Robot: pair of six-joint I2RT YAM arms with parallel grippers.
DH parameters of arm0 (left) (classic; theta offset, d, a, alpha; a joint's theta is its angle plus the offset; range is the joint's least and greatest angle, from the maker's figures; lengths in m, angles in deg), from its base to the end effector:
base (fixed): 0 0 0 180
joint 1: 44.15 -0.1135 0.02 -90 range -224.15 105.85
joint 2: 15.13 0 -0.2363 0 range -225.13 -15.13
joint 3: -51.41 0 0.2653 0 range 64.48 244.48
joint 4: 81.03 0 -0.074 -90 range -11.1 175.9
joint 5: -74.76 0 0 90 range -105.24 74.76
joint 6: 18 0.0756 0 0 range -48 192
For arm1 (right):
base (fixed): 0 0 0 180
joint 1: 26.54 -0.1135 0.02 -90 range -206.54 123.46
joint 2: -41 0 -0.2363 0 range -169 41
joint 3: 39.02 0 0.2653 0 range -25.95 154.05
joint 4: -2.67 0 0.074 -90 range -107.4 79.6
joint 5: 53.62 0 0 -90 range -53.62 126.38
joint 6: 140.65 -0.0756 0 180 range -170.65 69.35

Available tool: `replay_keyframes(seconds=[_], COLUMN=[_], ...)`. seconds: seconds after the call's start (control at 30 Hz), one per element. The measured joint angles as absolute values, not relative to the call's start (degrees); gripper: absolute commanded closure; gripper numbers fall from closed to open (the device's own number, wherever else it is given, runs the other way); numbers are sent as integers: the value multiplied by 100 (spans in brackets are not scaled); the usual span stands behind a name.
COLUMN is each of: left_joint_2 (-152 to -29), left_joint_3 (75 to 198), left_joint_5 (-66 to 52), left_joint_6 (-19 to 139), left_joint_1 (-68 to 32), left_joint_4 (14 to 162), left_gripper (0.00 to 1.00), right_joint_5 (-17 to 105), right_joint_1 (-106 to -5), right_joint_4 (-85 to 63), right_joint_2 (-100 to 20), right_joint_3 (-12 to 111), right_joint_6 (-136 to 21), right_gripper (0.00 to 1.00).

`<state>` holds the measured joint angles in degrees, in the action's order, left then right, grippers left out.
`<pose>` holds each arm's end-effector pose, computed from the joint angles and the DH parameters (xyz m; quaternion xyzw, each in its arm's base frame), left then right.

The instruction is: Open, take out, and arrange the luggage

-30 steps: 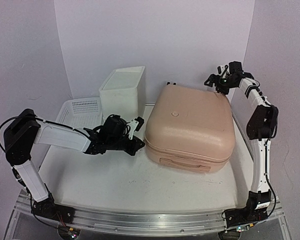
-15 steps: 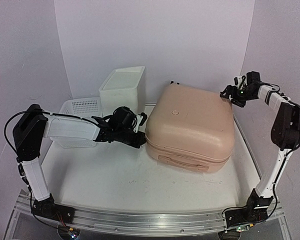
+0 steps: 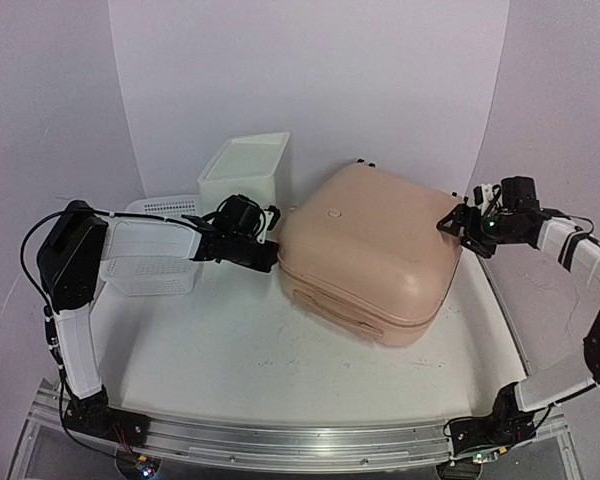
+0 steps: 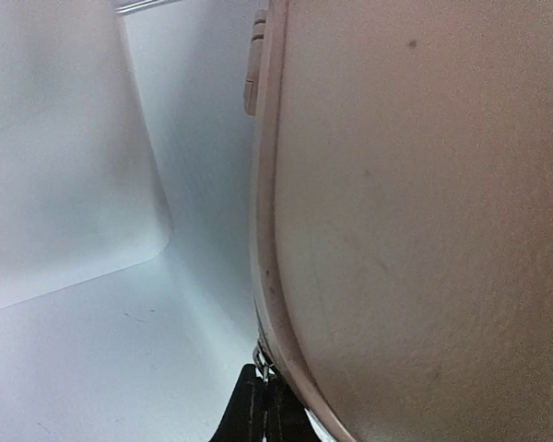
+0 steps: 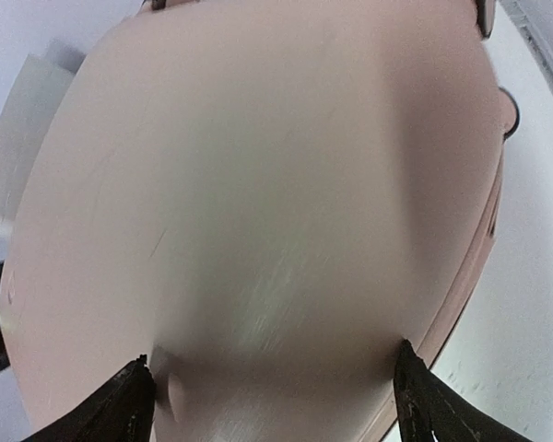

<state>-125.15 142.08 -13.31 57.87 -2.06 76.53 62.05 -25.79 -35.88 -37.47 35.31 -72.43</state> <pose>0.3417 -0.3120 0.1480 0.2272 0.8840 -0.2060 0.3529 0.3423 0.0283 0.2295 0.0870 0.8933 0.2715 0.3475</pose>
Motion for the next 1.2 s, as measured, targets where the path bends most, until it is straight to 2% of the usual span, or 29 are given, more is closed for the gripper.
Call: replay_keyframes(seconds=[0.1, 0.2, 0.3, 0.4, 0.67, 0.83, 1.2], left_joint_2=[-12515, -12504, -12471, -12462, -12436, -12412, -12270], left_joint_3=[14206, 14127, 13996, 13941, 13869, 13836, 13596], left_joint_5=[-1342, -1309, -1270, -1224, -1143, -1053, -916], left_joint_6=[5853, 5853, 5864, 5875, 5984, 6001, 6034], left_joint_1=[-370, -442, -440, -442, -442, -442, -281], left_joint_4=[7634, 7747, 7942, 8018, 8101, 8110, 8237], left_gripper=[100, 100, 100, 100, 100, 100, 100], right_joint_5=[5893, 5722, 5121, 4496, 3917, 3711, 3397], right_joint_1=[-3311, -3820, -3934, -3676, -2625, -2662, -2577], right_joint_4=[-3968, -4737, -5395, -5693, -5765, -6025, -6624], right_joint_2=[-2993, -2609, -2751, -3336, -5745, -6897, -8597], right_joint_3=[3131, 3192, 3740, 4702, 7325, 8116, 10199], right_joint_6=[-7485, -7516, -7450, -7450, -7909, -8244, -8307], right_gripper=[2, 2, 2, 2, 2, 2, 6])
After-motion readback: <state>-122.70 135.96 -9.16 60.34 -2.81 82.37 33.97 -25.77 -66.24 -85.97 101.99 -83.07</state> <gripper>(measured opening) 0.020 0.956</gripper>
